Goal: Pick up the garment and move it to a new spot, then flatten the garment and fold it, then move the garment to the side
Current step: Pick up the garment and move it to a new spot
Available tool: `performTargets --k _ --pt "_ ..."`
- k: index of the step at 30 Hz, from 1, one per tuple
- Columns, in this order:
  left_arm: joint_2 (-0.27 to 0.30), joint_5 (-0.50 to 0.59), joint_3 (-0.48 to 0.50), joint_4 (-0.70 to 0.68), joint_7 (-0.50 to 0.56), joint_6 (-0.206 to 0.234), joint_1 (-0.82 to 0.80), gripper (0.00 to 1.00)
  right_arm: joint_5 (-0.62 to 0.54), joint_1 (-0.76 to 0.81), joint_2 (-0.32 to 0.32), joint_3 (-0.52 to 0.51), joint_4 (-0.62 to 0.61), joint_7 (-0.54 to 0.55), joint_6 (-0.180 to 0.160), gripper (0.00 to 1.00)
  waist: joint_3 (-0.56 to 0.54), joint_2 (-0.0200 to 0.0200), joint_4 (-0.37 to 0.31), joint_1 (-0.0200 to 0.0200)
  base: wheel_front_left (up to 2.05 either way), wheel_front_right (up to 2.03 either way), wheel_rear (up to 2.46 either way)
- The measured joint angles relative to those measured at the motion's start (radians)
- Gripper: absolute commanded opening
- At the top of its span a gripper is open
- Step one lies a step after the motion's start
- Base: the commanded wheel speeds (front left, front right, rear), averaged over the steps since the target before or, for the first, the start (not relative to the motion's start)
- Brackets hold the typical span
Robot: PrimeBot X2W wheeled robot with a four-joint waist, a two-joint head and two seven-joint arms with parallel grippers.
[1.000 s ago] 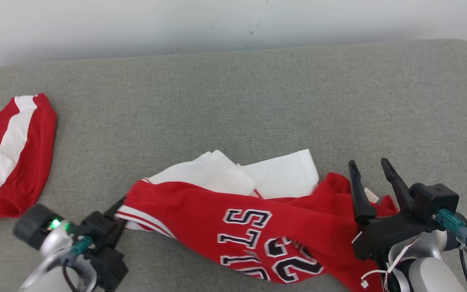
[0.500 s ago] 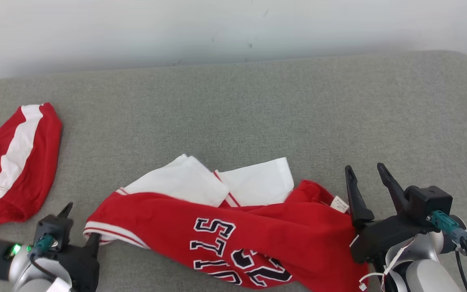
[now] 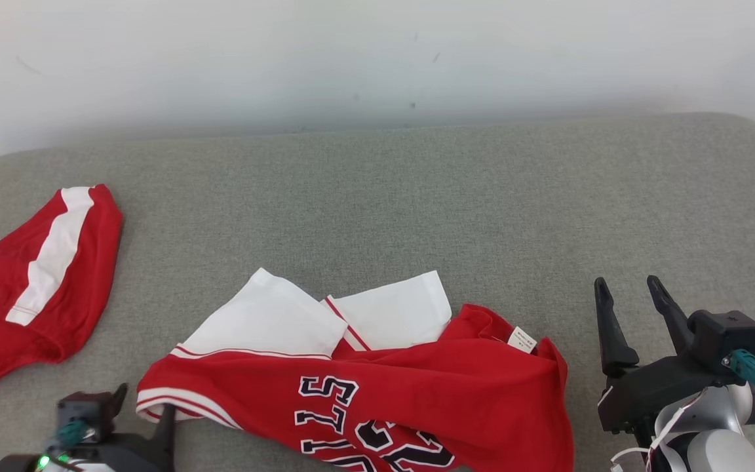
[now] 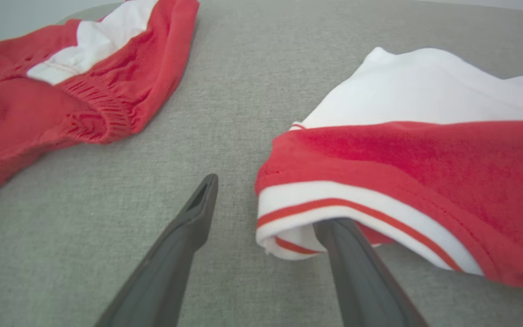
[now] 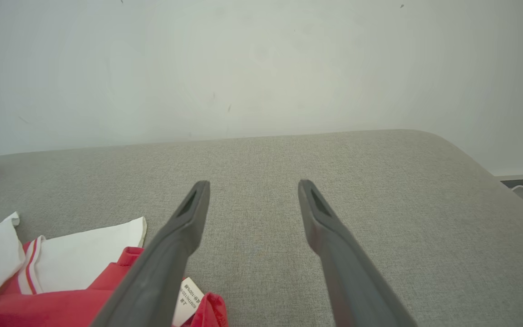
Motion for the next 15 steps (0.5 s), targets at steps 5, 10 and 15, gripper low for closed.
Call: performTargets --k 5,10,15 --pt "0.046 0.046 -0.077 -0.092 0.024 -0.041 -0.003 1.00 0.000 0.000 0.003 0.004 -0.004 0.008 0.000 1.00 -0.008 -0.0001 0.001 0.0000 0.00 0.00 0.00" --pt "0.073 0.046 -0.086 -0.152 0.071 -0.058 -0.001 1.00 0.002 0.000 0.006 0.006 -0.004 0.009 0.000 1.00 -0.013 0.0000 0.000 0.0000 0.00 0.00 0.00" --pt "0.117 0.043 -0.039 -0.198 0.131 -0.018 0.059 1.00 0.004 0.005 0.007 -0.001 -0.005 0.010 0.000 1.00 -0.019 0.0000 0.001 0.0000 0.00 0.00 0.00"
